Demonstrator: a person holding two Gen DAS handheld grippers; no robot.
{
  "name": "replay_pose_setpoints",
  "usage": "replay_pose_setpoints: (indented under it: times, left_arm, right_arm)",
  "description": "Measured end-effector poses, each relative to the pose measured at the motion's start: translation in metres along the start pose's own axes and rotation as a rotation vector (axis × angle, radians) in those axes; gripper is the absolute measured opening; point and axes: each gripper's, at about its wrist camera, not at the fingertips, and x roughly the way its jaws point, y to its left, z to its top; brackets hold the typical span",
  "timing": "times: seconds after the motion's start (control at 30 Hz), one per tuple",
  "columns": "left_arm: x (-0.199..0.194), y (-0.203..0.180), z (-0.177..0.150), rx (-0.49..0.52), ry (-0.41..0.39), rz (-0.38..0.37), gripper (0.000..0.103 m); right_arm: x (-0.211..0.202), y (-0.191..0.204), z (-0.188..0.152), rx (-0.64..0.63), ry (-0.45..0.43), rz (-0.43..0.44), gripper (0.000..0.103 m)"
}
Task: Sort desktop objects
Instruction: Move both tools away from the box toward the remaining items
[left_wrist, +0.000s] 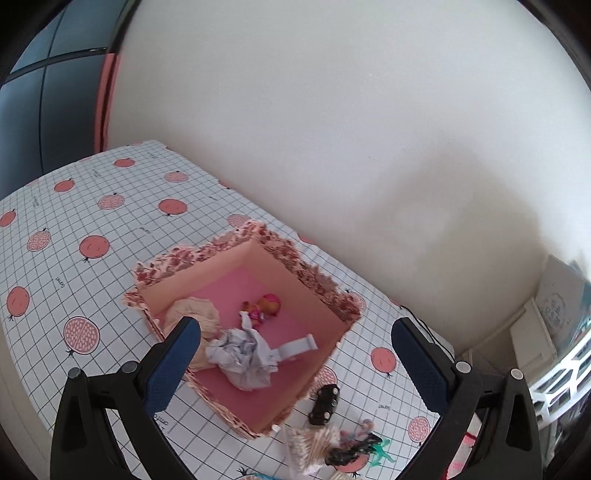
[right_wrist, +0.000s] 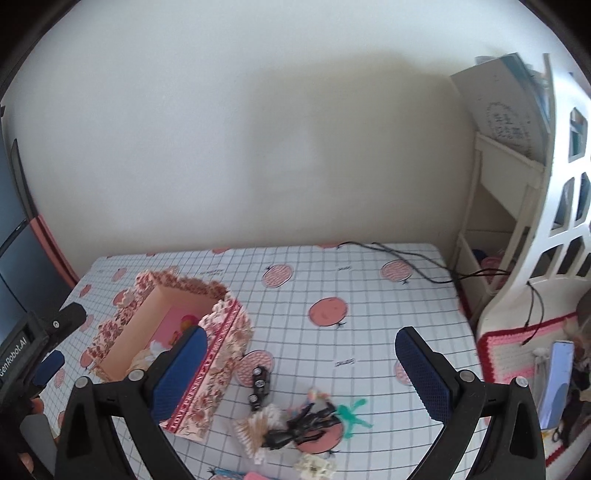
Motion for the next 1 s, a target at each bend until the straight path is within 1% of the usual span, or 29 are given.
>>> replay_pose_setpoints:
  times: [0.1, 0.17, 0.23, 0.33, 0.4, 0.47, 0.5, 0.57, 0.67, 0.8, 1.0]
  left_arm:
    - [-0.001, -0.012, -0.006, 0.027, 0.005, -0.008, 0.103]
    - [-0.001, -0.019, -0.009, 0.041, 0.009, -0.007, 0.103]
    - [-0.001, -0.026, -0.014, 0.058, 0.013, -0.005, 0.103]
    - [0.002, -0.036, -0.019, 0.087, 0.026, 0.003, 0.103]
    - [0.008, -0.044, -0.024, 0.105, 0.050, 0.003, 0.103]
    - [0.014, -0.050, -0.028, 0.122, 0.077, 0.007, 0.103]
    - [0.018, -0.052, -0.032, 0.129, 0.093, 0.009, 0.103]
    - [0.024, -0.053, -0.037, 0.129, 0.116, 0.011, 0.103]
    - [0.034, -0.055, -0.046, 0.127, 0.153, 0.005, 0.103]
    - [0.045, -0.062, -0.058, 0.156, 0.194, 0.014, 0.103]
    - [0.066, -0.063, -0.075, 0.170, 0.290, 0.047, 0.103]
  right_arm:
    - [-0.009, -0.017, 0.004, 0.021, -0.050, -0.009, 0.103]
    - [-0.011, -0.027, 0.005, 0.046, -0.071, 0.008, 0.103]
    - [-0.009, -0.034, 0.005, 0.056, -0.059, 0.013, 0.103]
    - [-0.005, -0.043, 0.003, 0.047, -0.052, -0.025, 0.103]
    - [-0.001, -0.052, -0.001, 0.051, -0.037, -0.044, 0.103]
    - [-0.001, -0.060, -0.004, 0.051, -0.049, -0.048, 0.103]
    - [0.000, -0.063, -0.005, 0.048, -0.044, -0.063, 0.103]
    - [0.003, -0.072, -0.007, 0.060, -0.024, -0.083, 0.103]
    - [0.012, -0.082, -0.012, 0.084, 0.029, -0.068, 0.103]
    - [0.032, -0.095, -0.023, 0.099, 0.141, -0.108, 0.103]
    - [0.065, -0.114, -0.049, 0.147, 0.295, -0.110, 0.103]
